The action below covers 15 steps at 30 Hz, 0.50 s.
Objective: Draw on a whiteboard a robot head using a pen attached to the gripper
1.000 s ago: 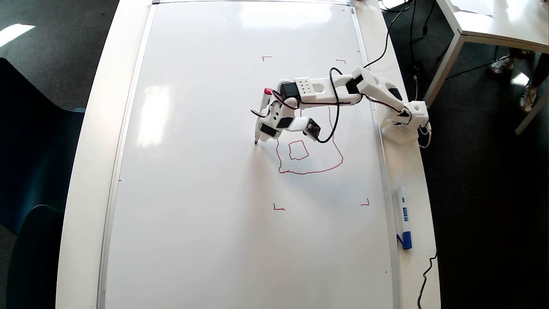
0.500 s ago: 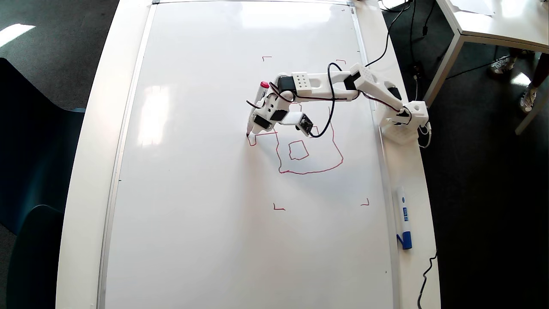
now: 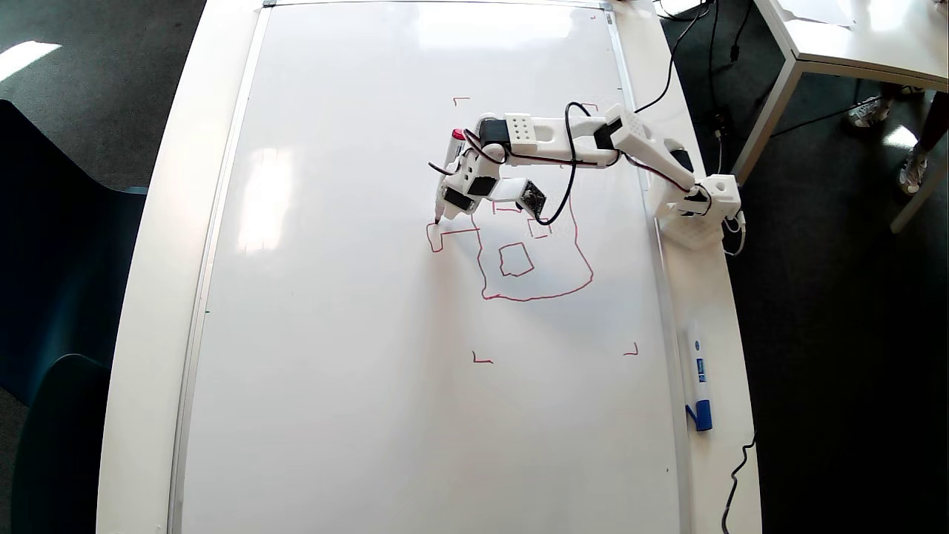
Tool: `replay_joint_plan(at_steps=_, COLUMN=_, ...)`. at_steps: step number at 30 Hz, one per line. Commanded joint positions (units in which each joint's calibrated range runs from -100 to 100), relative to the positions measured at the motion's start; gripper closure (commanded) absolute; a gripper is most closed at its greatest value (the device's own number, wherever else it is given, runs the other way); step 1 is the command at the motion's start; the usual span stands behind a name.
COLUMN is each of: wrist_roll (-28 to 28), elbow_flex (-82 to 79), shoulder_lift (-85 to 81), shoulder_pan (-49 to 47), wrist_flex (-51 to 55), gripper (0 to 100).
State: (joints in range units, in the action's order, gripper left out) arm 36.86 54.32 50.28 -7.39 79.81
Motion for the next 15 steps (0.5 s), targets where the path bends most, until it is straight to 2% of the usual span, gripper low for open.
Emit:
replay_joint_plan(at_steps=1, wrist_roll=0.2, elbow_flex=-0.6, shoulder_lift=-1.3, shoulder_pan=-0.5, wrist_flex=2.1, gripper=99)
replay_joint_plan(at_steps=7, wrist_roll=0.2, elbow_flex=-8.6, shoulder_lift=-5.8, shoulder_pan=-2.2, wrist_flex=1.2, gripper=99)
replay_joint_plan(at_steps=15, wrist_roll=-1.4, elbow_flex=-9.0, shoulder_lift=-6.7, shoulder_pan=-4.3, wrist_flex=1.2, gripper=99)
